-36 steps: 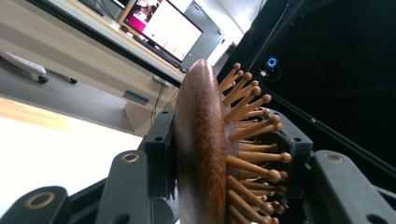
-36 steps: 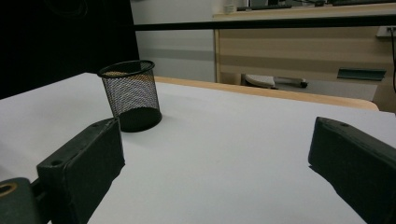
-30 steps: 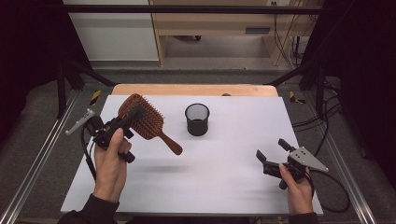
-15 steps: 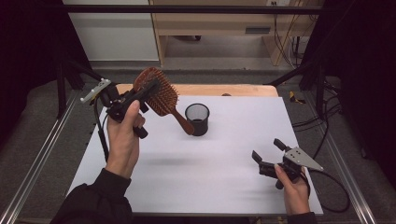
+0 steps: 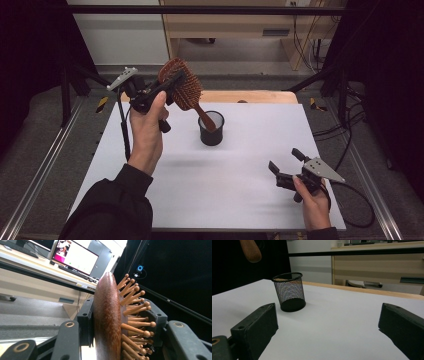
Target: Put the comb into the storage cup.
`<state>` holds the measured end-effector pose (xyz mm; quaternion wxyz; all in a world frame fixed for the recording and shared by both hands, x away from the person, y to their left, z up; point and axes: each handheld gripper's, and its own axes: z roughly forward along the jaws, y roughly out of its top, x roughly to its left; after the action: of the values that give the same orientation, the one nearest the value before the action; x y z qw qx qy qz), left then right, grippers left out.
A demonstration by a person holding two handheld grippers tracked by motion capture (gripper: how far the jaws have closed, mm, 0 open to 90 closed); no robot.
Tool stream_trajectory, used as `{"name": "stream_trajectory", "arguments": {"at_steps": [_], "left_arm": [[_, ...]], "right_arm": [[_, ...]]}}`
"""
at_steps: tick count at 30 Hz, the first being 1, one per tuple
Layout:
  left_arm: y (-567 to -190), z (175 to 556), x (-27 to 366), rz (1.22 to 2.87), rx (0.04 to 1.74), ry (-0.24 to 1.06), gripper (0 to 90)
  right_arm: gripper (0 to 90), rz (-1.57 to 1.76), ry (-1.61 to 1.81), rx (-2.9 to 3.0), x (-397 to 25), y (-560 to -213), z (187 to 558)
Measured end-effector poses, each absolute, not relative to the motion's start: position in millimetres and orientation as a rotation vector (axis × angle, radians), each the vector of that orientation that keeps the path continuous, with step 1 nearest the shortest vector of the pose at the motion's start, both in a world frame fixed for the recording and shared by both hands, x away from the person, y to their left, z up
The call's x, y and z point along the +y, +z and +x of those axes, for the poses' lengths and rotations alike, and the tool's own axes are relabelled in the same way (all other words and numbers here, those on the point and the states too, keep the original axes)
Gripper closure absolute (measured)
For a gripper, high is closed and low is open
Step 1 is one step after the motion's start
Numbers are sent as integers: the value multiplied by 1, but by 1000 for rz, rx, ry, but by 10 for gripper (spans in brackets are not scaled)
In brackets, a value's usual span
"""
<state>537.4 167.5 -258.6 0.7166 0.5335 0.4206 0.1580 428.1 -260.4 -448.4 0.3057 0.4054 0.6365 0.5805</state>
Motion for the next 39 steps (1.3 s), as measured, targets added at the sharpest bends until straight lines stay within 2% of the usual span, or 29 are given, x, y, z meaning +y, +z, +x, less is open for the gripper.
{"name": "stream_trajectory", "arguments": {"at_steps": [39], "left_arm": [[-261, 590, 147, 1243, 955, 435, 511]], "right_arm": [[28, 1066, 1556, 1694, -256, -449, 430]]}}
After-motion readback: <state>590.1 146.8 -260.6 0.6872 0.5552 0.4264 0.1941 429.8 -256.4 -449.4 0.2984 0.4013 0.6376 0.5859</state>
